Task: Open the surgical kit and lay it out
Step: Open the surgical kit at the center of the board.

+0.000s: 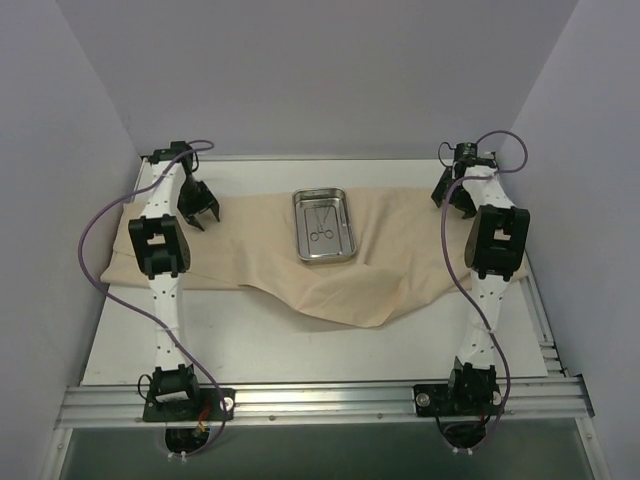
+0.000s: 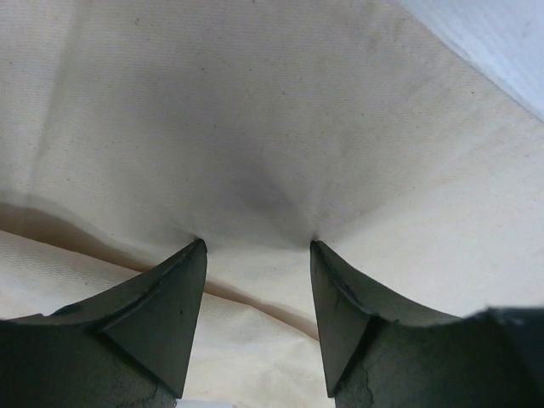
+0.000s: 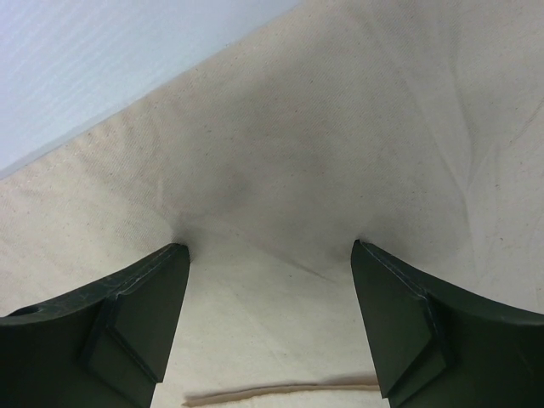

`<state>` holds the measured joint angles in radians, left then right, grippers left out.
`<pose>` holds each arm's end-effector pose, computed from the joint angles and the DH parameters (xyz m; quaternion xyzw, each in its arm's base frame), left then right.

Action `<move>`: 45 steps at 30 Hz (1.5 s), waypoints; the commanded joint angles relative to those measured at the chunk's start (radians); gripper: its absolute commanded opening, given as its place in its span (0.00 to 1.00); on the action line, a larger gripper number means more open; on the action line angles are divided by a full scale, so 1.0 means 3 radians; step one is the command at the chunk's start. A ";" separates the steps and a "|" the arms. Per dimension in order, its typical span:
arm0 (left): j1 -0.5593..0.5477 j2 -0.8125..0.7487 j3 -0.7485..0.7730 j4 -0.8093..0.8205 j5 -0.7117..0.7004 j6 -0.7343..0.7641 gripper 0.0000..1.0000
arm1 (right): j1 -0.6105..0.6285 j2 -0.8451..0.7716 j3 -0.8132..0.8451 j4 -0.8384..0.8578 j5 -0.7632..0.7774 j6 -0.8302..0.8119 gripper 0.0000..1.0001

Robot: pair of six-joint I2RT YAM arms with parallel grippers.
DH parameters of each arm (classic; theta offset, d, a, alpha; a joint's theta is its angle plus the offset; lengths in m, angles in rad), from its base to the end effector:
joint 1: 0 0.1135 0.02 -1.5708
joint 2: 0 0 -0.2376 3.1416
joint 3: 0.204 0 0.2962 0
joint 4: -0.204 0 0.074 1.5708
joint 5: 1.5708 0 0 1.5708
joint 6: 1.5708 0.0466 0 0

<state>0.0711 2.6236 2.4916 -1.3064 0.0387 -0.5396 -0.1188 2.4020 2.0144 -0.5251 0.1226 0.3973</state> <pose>0.5365 0.0364 0.1329 -0.2987 0.9519 -0.0341 0.0599 0.5557 -0.0721 0.1244 0.2602 0.9082 -0.0127 0.3275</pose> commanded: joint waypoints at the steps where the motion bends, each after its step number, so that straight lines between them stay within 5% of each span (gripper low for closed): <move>1: 0.0008 0.0361 0.0381 -0.0237 0.0090 0.0040 0.61 | -0.0085 0.0424 0.0004 -0.0177 0.0241 -0.0082 0.78; 16: 0.0228 0.0827 0.1001 0.0356 0.0781 -0.0139 0.61 | -0.0166 0.0768 0.0587 -0.0264 0.0169 -0.0148 0.79; 28: 0.0152 -0.0292 0.0357 0.0525 0.0715 0.0004 0.68 | -0.0161 0.0069 0.1073 -0.0570 0.0005 -0.0026 0.84; 39: -0.0201 -0.1591 -0.0981 0.0806 0.0265 0.0167 0.76 | 0.0191 -0.1174 -0.0704 -0.0306 -0.0046 0.0199 0.84; 45: -0.0615 -0.2113 -0.1642 0.0949 0.0275 0.0265 0.76 | 0.0375 -0.1155 -0.0926 -0.0351 0.0061 0.0235 0.74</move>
<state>-0.0689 2.0346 2.0636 -1.0740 0.1345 -0.4961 -0.0143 2.0434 1.7638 -0.6033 0.1150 0.4511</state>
